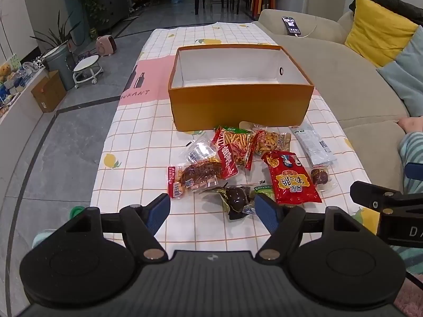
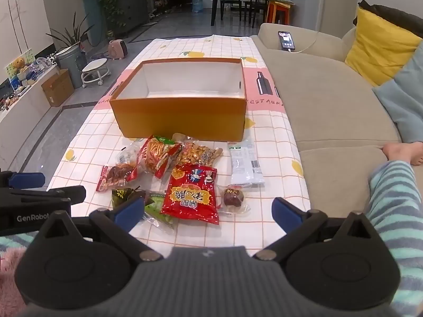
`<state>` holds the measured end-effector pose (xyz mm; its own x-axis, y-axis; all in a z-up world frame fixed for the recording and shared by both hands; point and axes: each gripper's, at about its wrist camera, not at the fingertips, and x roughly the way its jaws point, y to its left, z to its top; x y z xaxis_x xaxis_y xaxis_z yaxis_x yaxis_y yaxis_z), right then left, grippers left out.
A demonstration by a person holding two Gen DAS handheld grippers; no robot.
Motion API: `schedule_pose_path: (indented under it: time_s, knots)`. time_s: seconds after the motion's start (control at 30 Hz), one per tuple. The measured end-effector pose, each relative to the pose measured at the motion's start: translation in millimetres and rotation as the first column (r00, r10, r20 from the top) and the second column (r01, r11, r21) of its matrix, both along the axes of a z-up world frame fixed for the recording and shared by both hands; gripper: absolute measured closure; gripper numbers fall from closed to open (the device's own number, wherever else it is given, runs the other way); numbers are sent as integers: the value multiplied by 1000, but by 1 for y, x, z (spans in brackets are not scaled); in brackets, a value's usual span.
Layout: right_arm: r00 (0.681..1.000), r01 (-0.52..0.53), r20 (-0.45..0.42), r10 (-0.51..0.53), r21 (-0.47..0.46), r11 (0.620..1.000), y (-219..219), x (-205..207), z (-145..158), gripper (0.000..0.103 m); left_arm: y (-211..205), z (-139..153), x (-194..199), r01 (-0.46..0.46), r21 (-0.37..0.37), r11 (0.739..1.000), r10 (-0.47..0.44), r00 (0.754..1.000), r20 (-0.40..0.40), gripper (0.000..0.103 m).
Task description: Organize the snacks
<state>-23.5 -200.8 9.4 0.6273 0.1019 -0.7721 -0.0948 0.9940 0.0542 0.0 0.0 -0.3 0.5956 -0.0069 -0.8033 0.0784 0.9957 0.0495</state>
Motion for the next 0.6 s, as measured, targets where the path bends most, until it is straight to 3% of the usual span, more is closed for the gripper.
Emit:
schedule_pose_path:
  time_s: [0.13,0.6]
  knots:
    - [1000,0,3,0,2,1000,0,0,0,4,4,-1,-1,-1,-29,1000,1,1000,-1,19]
    - [1000,-1,2,1,0,1000,1,1,-1,4,1,-2,1,4,-22,1000,-4,1000,-3,19]
